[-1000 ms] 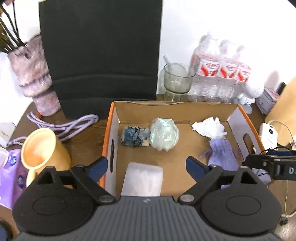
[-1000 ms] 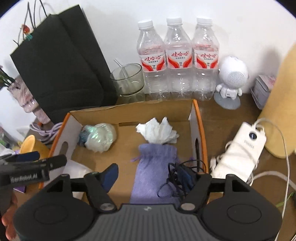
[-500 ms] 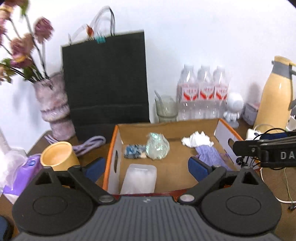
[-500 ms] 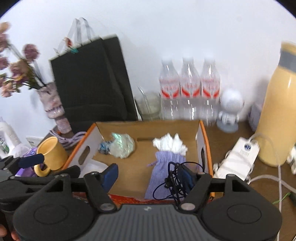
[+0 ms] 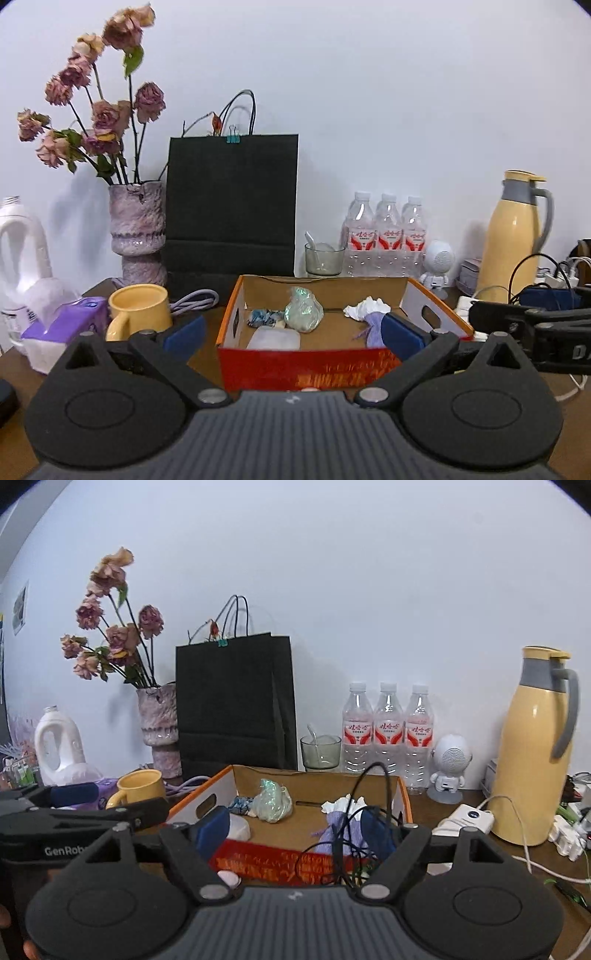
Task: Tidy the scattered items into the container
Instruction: 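Withdraw both tools from the box back toward the desk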
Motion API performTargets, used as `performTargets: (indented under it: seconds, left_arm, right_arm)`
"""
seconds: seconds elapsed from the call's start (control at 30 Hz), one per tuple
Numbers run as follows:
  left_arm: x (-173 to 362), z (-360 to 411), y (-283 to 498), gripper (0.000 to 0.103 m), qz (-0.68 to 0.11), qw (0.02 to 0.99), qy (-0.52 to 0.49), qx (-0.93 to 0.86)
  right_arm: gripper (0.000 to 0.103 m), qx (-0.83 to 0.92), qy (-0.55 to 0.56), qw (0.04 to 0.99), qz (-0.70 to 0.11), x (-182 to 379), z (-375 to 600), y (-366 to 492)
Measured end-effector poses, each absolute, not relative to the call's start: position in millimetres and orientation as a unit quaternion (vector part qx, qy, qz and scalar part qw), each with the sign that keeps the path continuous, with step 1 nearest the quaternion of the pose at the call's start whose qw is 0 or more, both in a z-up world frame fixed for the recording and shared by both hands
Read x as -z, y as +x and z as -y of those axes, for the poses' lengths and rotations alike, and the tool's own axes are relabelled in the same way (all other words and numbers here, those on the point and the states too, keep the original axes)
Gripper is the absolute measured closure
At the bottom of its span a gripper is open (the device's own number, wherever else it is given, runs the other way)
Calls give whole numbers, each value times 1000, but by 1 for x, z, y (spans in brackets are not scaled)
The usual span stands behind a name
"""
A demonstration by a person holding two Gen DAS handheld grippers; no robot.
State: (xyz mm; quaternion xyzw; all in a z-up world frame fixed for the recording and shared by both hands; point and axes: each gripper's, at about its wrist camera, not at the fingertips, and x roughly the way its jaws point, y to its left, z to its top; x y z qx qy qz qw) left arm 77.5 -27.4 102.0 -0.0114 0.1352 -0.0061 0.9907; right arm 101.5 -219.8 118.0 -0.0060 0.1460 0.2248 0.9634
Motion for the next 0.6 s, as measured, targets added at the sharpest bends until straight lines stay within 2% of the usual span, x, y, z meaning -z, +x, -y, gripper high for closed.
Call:
performTargets:
  seconds: [0.1,0.17,0.43,0.6]
  left_arm:
    - [-84,23,49,0,-151,989,0,12]
    - [-75,19,26,0,-173,985,3,17]
    - [-47,5,-63,0,-169,984,-29,40]
    - [-49,5,-67,0,-161,986,-14,35]
  right_arm:
    - [17,-244,13,960,-139,-106,229,67]
    - [17,-239,2,960,-145,-94,230,40]
    - [17,-233,-40,964,-121,-66,233,-48]
    - [18,-243,-32,962,-118,-66,240,-63]
